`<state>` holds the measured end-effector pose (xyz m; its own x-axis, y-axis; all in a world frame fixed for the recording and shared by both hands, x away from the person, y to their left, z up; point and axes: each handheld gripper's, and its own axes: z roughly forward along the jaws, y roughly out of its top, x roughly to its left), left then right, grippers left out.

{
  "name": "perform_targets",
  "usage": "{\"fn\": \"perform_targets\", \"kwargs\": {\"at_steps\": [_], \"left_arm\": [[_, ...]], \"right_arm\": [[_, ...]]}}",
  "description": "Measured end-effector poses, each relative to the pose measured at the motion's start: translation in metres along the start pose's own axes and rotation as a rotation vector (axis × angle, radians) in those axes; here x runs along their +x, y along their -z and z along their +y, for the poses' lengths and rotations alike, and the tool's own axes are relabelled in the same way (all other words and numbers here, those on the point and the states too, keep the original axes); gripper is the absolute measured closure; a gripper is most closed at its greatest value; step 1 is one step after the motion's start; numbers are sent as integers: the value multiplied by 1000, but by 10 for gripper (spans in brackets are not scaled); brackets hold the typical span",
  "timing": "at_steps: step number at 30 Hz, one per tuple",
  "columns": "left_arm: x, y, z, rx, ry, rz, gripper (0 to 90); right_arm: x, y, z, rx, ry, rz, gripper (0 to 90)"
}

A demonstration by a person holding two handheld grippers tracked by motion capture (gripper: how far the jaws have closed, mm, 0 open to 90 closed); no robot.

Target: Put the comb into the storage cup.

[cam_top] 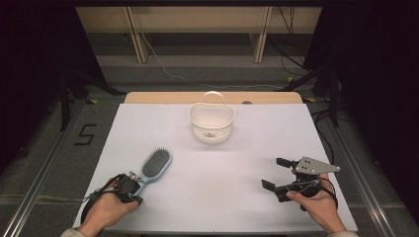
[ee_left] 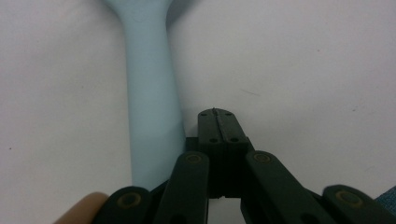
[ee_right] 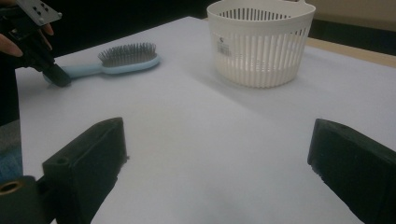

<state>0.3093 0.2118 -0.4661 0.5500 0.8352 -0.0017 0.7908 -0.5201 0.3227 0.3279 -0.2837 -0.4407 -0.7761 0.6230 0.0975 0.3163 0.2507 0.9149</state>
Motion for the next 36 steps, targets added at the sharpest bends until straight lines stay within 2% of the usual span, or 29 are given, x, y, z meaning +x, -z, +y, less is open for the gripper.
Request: {"fn": "perform_targets", "kwargs": {"at_steps": [5, 8, 10, 11, 12, 13, 14, 16, 17, 18, 19, 21, 24, 25, 26, 28, 31, 36], "left_arm": [[-1, 0, 0, 3, -8, 6, 881], [-3, 2, 1, 2, -4, -6, 831], [-6, 7, 4, -17, -2, -24, 788], [-6, 10, 5, -28, 1, -27, 727], [-7, 13, 7, -49, 6, -29, 727], [-8, 18, 9, -76, 9, -24, 638], [-7, 20, 11, -94, 11, -16, 638], [-5, 26, 16, -130, 26, 16, 534], [-3, 26, 18, -138, 25, 36, 413], [-2, 26, 19, -136, 24, 52, 413], [1, 25, 21, -126, 24, 72, 349], [5, 22, 23, -120, 24, 93, 278], [10, 15, 25, -68, 49, 89, 120], [12, 12, 26, -42, 48, 87, 120], [13, 9, 27, -31, 54, 88, 63], [18, 3, 29, 7, 61, 91, 49], [22, -2, 33, 57, 92, 82, 18], [25, -7, 40, 75, 128, 81, 41]], "right_arm": [[0, 0, 0, 0, 2, 0, 49], [0, -1, 0, 3, 2, 0, 49], [0, -1, 0, 2, 2, 2, 49], [0, -1, 0, 3, 1, 3, 49], [0, -1, 0, 3, 1, 3, 49], [0, -1, 0, 3, 2, 2, 50], [0, -1, 0, 3, 2, 2, 50], [0, -1, 0, 3, 1, 1, 50], [0, -1, 0, 3, 0, -1, 50], [0, -1, 0, 3, 0, -1, 50], [0, -1, 0, 2, -2, -1, 50], [0, -1, 0, 5, -2, 0, 51], [0, -2, -1, 8, -2, 3, 51], [0, -2, -1, 8, -2, 3, 51], [0, -2, -1, 8, -3, 3, 51], [0, -2, -1, 8, -2, 3, 51], [0, -2, -1, 10, -1, 2, 51], [0, -2, -1, 11, -3, -1, 51]]}}
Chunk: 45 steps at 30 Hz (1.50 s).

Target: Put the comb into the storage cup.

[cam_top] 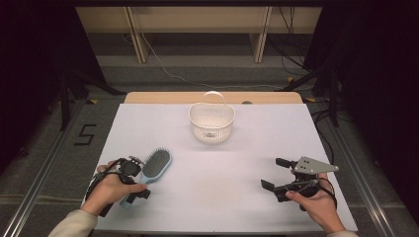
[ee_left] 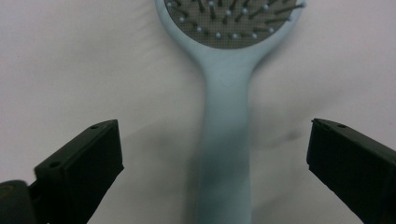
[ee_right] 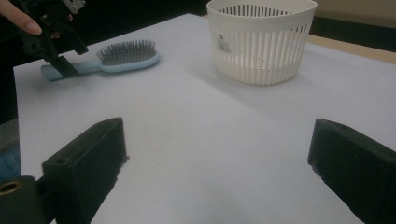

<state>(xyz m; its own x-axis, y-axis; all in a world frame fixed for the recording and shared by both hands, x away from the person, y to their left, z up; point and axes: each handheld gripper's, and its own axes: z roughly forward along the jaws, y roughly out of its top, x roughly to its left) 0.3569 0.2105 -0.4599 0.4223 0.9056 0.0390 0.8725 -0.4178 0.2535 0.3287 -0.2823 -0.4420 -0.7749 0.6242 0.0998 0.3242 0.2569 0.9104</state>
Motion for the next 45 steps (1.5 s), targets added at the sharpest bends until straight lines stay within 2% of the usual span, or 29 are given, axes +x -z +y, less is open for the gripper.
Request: {"fn": "perform_targets", "kwargs": {"at_steps": [2, 5, 8, 13, 23, 28, 35, 39, 45], "left_arm": [[0, -1, 2, 15, -8, 3, 105], [-2, -1, 5, 28, -8, 2, 149], [-2, -3, 9, 41, -15, -2, 153], [-2, -6, 12, 41, -4, -18, 162], [1, -5, 13, 34, 10, -45, 301], [2, -6, 14, 33, 22, -59, 341], [3, -7, 15, 62, 9, -42, 392], [3, -8, 16, 78, 11, -47, 399], [2, -8, 18, 80, 14, -37, 416]], "right_arm": [[0, 0, 0, 0, 2, 1, 51], [0, 0, 0, 1, 3, 0, 51], [0, 0, 0, 1, 2, 0, 51], [0, 0, 0, 0, 0, -1, 51], [0, 0, 0, 2, -2, -3, 51], [0, 0, 0, 4, 0, -4, 51], [0, 0, 0, 3, -1, -4, 51], [-1, 0, 0, 3, 0, -3, 52], [0, 0, 0, 5, 0, -3, 52]]}}
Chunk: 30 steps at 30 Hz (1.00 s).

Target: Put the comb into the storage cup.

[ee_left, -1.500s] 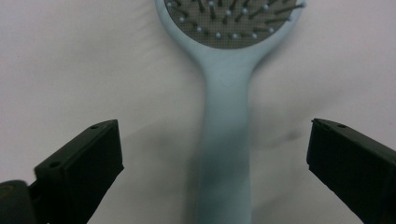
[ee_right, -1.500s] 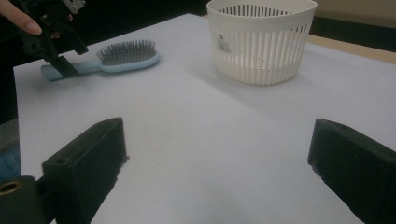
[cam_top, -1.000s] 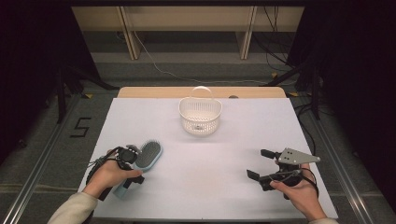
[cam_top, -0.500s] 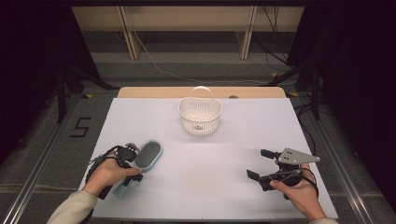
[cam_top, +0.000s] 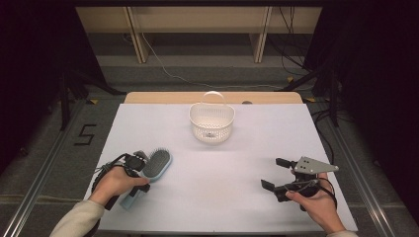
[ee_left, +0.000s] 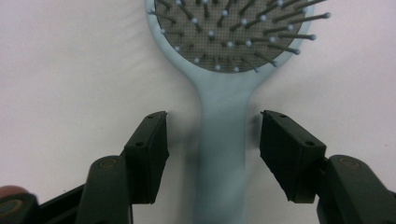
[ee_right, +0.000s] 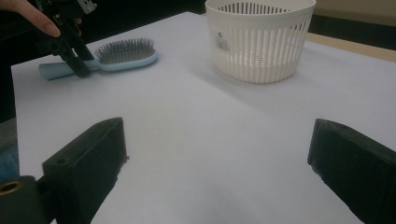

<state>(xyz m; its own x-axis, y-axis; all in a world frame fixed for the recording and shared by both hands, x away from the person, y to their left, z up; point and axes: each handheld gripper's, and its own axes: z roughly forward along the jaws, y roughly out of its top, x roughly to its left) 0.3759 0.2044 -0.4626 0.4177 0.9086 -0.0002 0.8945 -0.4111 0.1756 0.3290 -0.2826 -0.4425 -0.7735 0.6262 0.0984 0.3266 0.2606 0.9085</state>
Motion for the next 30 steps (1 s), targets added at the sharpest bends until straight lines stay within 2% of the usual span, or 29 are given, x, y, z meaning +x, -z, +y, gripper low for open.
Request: {"fn": "perform_targets", "kwargs": {"at_steps": [10, 30], "left_arm": [[0, 0, 3, 7, 2, -1, 472], [-1, -1, 6, 22, 11, -9, 522]], "right_arm": [[0, 0, 0, -2, -3, -1, 52], [0, 0, 0, -1, -1, -3, 52]]}}
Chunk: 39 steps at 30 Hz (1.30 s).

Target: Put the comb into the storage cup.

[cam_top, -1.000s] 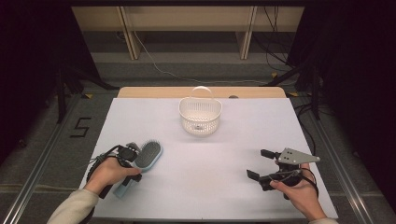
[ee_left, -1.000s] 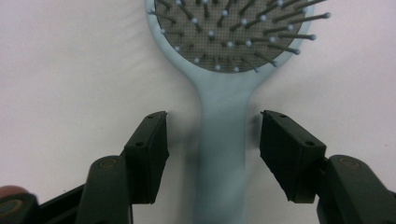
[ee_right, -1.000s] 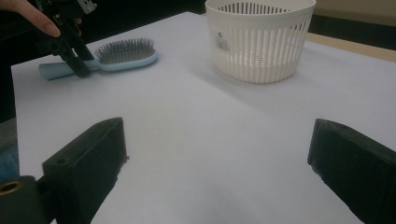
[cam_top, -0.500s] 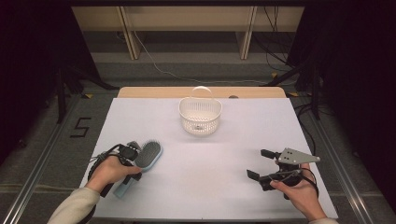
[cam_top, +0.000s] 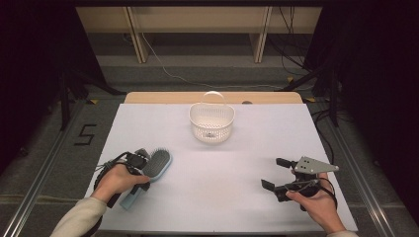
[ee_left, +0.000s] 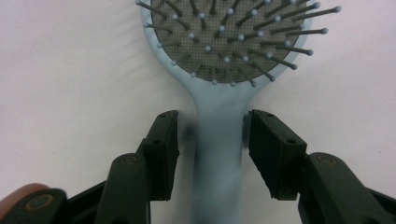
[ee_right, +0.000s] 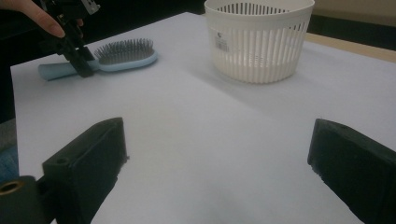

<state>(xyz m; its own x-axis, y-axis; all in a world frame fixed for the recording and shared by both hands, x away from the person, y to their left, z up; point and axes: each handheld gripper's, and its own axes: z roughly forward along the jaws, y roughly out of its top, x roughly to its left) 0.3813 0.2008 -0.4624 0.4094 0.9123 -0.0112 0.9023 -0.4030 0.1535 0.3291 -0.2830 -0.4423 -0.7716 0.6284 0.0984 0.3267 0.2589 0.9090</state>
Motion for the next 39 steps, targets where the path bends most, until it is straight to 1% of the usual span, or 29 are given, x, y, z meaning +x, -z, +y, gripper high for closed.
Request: {"fn": "perform_targets", "kwargs": {"at_steps": [8, 14, 19, 25, 31, 39], "left_arm": [[-1, 1, 1, 8, -3, -1, 558], [-2, 1, 2, 5, 2, 2, 639], [-2, 1, 2, 4, 3, 10, 676], [-3, 1, 2, 4, 3, 14, 682], [-5, 1, 2, 5, -3, 28, 687], [-5, 2, 2, 6, -6, 26, 690]], "right_arm": [[0, 0, 0, 0, -1, 2, 52], [0, 0, 0, 0, 1, 0, 52], [0, 0, 0, 0, 0, 0, 52], [0, 0, 0, 0, -1, 2, 52], [0, 0, 0, -1, -1, 2, 52], [0, 0, 0, 0, 0, 0, 52]]}}
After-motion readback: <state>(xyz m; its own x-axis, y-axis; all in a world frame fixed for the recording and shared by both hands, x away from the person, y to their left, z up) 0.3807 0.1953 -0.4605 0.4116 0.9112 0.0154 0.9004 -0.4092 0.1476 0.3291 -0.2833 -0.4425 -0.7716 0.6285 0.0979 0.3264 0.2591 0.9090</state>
